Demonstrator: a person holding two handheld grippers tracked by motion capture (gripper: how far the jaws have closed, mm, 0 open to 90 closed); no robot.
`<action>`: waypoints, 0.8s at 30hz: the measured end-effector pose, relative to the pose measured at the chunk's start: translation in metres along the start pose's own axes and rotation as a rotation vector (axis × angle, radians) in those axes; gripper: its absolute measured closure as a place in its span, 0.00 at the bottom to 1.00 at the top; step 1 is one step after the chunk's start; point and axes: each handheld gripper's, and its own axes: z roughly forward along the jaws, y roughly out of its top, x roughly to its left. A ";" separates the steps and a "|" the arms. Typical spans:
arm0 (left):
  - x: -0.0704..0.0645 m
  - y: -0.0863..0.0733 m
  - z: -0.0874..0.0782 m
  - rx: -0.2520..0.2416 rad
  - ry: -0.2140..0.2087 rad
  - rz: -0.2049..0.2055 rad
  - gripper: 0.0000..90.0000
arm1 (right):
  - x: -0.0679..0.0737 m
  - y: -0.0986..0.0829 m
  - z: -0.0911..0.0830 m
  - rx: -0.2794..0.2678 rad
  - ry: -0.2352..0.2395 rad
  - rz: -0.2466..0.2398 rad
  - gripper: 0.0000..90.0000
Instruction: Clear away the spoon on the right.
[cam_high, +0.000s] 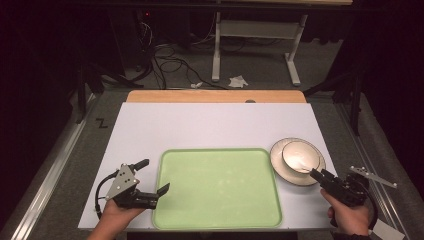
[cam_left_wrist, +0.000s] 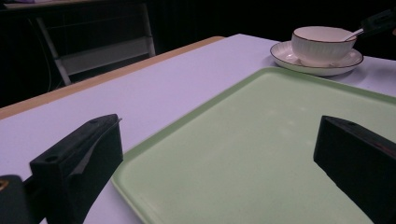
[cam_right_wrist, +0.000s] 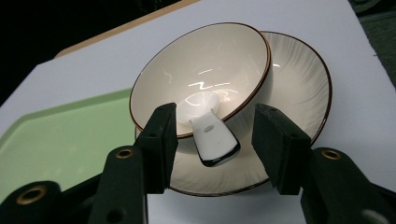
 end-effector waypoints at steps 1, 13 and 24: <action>0.000 0.000 -0.002 -0.001 0.006 0.003 0.02 | 0.000 0.000 0.001 -0.001 0.005 0.018 0.62; 0.001 0.000 0.003 0.004 0.003 0.000 0.02 | -0.010 -0.004 0.007 0.038 0.063 0.121 0.84; 0.000 0.000 0.003 0.008 0.004 0.007 0.02 | -0.015 -0.004 0.005 0.060 0.134 0.198 0.88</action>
